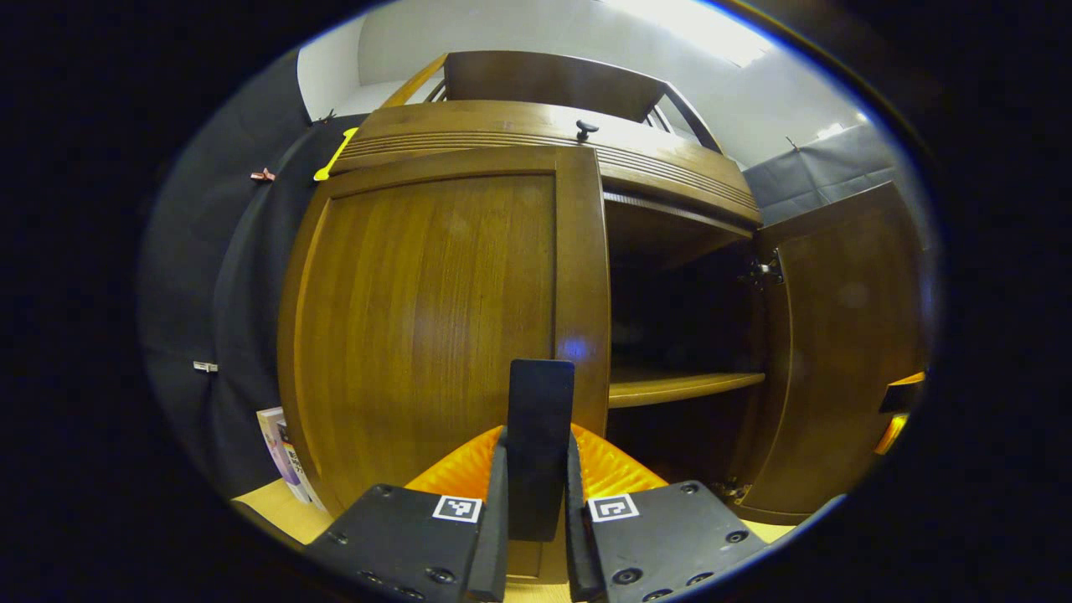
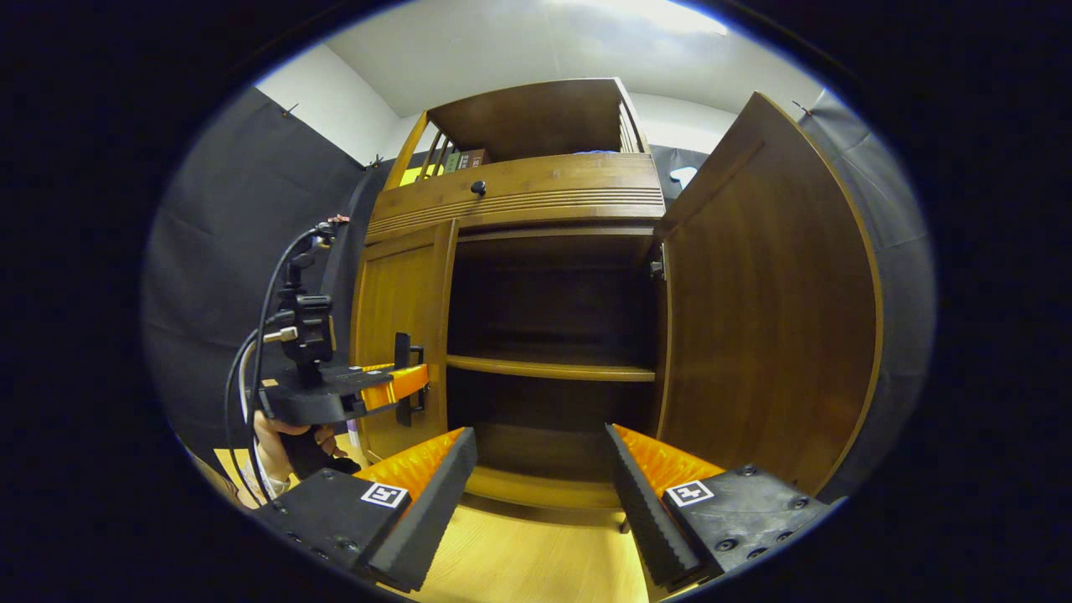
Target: Open the right door of the double-door shoe cabinet with the right hand, and open the left door with the left hand.
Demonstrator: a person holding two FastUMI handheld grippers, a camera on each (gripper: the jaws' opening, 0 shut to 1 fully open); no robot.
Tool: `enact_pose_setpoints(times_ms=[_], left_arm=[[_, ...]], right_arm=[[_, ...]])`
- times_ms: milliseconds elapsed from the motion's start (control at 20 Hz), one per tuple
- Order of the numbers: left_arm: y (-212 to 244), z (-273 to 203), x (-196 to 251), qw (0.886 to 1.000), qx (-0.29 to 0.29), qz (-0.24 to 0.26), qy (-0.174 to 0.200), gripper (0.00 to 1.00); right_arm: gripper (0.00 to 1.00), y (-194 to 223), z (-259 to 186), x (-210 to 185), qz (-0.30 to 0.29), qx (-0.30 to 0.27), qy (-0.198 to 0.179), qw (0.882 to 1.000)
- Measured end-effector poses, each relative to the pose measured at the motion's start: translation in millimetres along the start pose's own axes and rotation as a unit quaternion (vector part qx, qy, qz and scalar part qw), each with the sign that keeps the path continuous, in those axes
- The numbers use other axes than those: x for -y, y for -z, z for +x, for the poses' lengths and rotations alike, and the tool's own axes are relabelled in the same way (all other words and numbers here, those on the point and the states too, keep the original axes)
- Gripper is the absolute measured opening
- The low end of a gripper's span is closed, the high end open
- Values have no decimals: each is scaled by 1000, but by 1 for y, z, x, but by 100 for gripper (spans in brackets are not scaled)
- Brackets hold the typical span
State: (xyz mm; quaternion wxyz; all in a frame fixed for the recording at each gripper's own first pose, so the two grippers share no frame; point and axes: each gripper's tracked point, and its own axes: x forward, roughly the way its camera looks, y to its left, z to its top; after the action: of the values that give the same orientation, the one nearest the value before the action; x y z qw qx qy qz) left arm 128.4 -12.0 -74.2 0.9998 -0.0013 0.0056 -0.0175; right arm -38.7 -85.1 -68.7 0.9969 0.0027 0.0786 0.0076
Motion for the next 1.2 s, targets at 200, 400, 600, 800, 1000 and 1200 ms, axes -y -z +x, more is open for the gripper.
enact_pose_setpoints(times_ms=[200, 400, 600, 800, 1000, 1200], left_arm=[[-6, -26, -5, 1000, -7, -4, 2, 32], [-8, -56, -15, 1000, -11, -3, -1, 32], [-11, -83, -29, 1000, -12, -2, -6, 30], [-16, -109, -46, 1000, -12, 6, -18, 30], [-20, -132, -64, 999, -18, 12, -28, 29], [-24, -150, -82, 999, -20, 17, -43, 26]], right_arm=[[96, 1, -10, -13, 10, -5, -16, 1000], [94, -1, -16, -30, 18, -4, -34, 999], [94, -6, -22, -45, 18, 2, -37, 999], [94, -13, -28, -58, 29, 13, -39, 999], [94, -17, -26, -80, 47, 15, -53, 997], [94, -17, -25, -98, 43, 15, -66, 997]])
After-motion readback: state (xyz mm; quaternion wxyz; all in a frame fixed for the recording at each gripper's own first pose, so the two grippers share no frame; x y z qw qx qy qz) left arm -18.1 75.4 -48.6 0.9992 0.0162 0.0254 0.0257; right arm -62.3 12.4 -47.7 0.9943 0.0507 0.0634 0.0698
